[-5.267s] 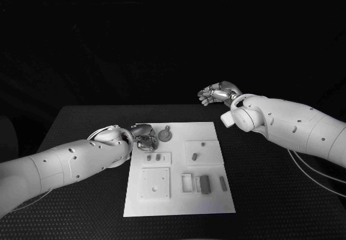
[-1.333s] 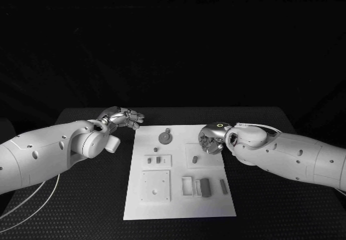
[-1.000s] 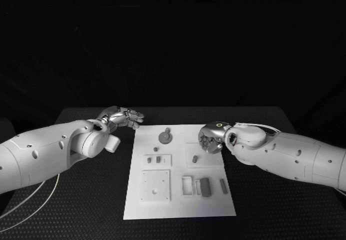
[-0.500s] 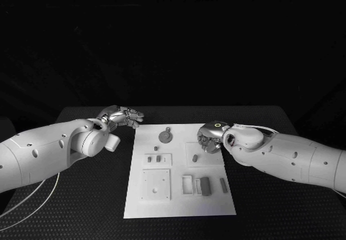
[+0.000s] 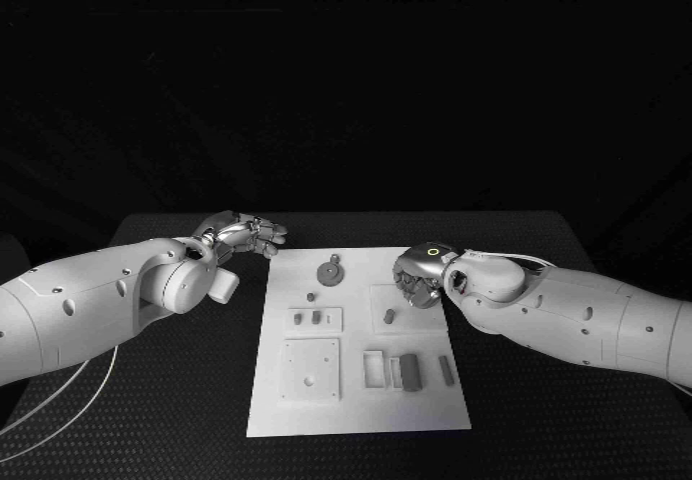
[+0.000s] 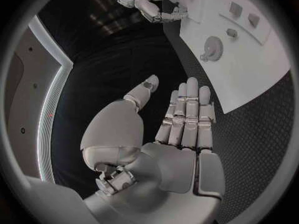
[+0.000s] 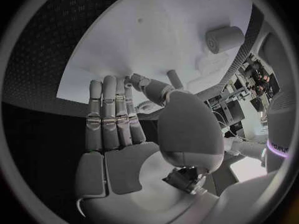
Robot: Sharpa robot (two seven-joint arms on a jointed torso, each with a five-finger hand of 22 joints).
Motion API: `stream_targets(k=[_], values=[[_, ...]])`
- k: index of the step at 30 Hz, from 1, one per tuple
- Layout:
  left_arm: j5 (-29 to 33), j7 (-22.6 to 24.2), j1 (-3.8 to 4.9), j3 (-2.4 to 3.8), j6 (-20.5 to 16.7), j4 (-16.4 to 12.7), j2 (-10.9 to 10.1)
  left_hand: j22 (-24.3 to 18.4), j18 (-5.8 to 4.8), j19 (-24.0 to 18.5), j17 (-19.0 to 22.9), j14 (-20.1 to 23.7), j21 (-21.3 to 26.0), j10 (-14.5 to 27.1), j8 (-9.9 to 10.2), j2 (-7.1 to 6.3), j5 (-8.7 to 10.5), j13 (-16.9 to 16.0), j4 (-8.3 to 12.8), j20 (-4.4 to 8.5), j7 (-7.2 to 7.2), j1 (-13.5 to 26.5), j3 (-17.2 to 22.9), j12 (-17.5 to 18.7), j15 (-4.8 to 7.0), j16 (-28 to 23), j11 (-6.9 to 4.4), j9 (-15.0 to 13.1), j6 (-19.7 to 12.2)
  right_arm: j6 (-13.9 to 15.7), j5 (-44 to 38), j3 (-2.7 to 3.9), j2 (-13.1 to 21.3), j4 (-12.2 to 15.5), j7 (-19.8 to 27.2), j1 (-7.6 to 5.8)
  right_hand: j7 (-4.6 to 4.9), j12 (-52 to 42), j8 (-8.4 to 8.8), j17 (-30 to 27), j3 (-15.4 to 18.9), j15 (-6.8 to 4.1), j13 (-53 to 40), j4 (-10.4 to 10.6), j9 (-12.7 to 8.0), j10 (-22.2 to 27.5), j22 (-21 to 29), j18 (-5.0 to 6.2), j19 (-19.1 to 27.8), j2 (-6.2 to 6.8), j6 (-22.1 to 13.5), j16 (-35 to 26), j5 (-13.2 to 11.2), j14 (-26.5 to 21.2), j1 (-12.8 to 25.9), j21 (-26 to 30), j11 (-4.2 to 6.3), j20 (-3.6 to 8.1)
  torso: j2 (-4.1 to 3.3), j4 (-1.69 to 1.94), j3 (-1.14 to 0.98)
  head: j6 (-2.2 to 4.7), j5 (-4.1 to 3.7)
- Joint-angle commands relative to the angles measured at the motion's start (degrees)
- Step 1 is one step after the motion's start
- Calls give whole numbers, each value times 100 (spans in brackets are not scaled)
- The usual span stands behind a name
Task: Assemble the parts on the task board
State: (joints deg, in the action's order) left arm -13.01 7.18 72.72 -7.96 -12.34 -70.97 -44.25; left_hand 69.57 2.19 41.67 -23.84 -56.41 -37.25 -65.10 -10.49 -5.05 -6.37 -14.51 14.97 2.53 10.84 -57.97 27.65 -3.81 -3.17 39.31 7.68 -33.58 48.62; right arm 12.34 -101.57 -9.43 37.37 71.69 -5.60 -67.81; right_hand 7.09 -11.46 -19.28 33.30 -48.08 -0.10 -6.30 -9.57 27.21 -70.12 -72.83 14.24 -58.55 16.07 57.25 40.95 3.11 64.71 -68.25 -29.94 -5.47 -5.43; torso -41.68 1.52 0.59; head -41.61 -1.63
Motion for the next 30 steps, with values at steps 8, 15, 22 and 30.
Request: stream_targets(k=[8, 15, 22, 30], values=[[-33, 15, 13, 5, 91, -10, 2, 11, 47, 28, -16, -34, 27, 22, -12, -8, 31, 9, 5, -11, 12, 28, -36, -8, -14, -17, 23, 5, -36, -254, -235, -92, 7, -28, -66, 128, -65, -26, -65, 104, -171, -44, -60, -110, 19, -188, -62, 76, -91, -102, 193, 59, -12, 108, -186, -86, 76, 16, -1, 3, 0, -15, -31], [-48, 15, 13, 5, 99, -3, 11, 14, 49, 32, -23, -40, 28, 22, -15, -5, 29, 11, 7, -11, 12, 22, -35, -10, -13, -19, 22, 5, -37, -91, -286, -92, 12, -16, -73, 139, -139, -56, -138, 270, -275, -143, -123, -128, 46, -398, -159, 76, -276, -192, 380, 170, -27, 263, -168, -226, 163, 112, -2, 5, -2, -23, -38], [-51, 16, 13, 5, 99, 9, 15, 16, 51, 35, -31, -46, 28, 22, -18, -2, 26, 12, 11, -11, 13, 15, -33, -12, -12, -23, 22, 5, -39, 83, -229, -92, 27, 15, -28, 145, -186, -71, -195, 387, -349, -204, -172, -131, 103, -539, -217, 76, -401, -186, 485, 226, -23, 374, -116, -314, 220, 179, -1, 1, -2, -34, -47], [-51, 20, 13, 5, 96, 35, 11, 18, 52, 38, -36, -50, 29, 22, -20, 0, 25, 14, 11, -11, 13, 15, -35, -12, -11, -25, 23, 5, -40, 139, -182, -90, 46, 32, -14, 145, -201, -66, -215, 443, -412, -225, -216, -143, 146, -603, -237, 76, -438, -177, 508, 234, -23, 406, -76, -340, 244, 201, -2, 2, -6, -37, -34]])
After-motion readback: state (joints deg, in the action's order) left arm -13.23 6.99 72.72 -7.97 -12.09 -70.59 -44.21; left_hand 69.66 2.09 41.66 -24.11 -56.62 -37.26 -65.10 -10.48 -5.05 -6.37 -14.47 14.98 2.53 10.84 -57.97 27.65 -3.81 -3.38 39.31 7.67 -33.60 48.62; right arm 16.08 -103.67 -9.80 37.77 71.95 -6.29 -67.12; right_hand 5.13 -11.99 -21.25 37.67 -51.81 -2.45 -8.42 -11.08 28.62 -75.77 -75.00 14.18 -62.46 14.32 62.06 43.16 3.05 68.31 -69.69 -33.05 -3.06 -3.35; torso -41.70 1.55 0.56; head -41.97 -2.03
